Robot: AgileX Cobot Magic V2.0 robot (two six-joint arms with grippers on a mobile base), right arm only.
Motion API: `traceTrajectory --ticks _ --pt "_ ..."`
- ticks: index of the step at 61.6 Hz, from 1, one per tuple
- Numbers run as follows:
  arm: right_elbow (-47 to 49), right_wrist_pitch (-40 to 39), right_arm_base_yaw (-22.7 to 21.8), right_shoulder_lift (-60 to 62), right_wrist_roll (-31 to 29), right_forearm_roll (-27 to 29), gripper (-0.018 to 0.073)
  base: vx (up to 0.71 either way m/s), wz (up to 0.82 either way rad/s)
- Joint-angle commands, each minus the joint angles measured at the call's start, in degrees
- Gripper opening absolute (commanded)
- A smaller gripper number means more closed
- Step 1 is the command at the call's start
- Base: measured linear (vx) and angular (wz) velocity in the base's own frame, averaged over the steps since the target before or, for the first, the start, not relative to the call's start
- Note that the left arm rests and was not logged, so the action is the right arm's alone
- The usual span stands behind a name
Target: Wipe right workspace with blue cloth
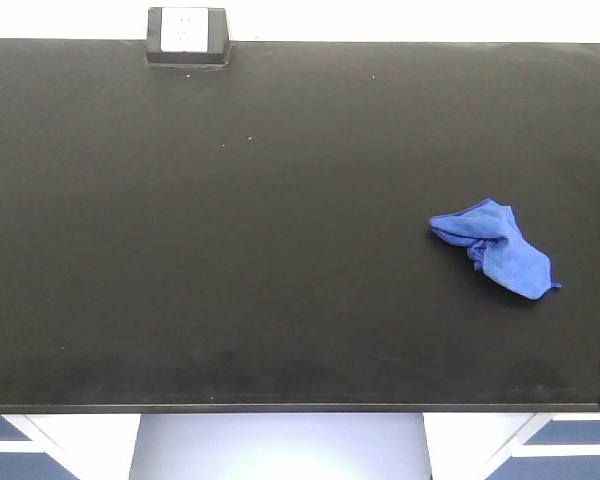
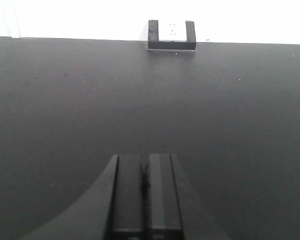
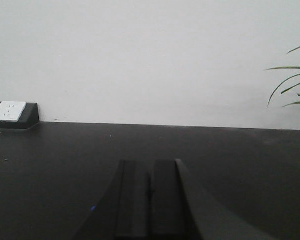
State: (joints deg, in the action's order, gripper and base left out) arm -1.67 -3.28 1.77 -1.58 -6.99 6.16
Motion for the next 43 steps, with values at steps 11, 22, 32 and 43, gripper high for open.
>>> traceTrajectory --ticks 11,22,32,43 --pt "-1.2 -2.8 -0.1 2.7 -0.3 -0.8 -0.0008 0.00 0.00" --pt "-1.2 -2.7 -0.1 2.7 -0.3 -0.8 -0.0008 0.00 0.00" --pt "-1.2 -2.7 -0.1 2.7 -0.3 -0.8 -0.0008 0.00 0.00" --pt "-1.2 -2.7 -0.1 2.7 -0.3 -0.8 -0.0008 0.00 0.00"
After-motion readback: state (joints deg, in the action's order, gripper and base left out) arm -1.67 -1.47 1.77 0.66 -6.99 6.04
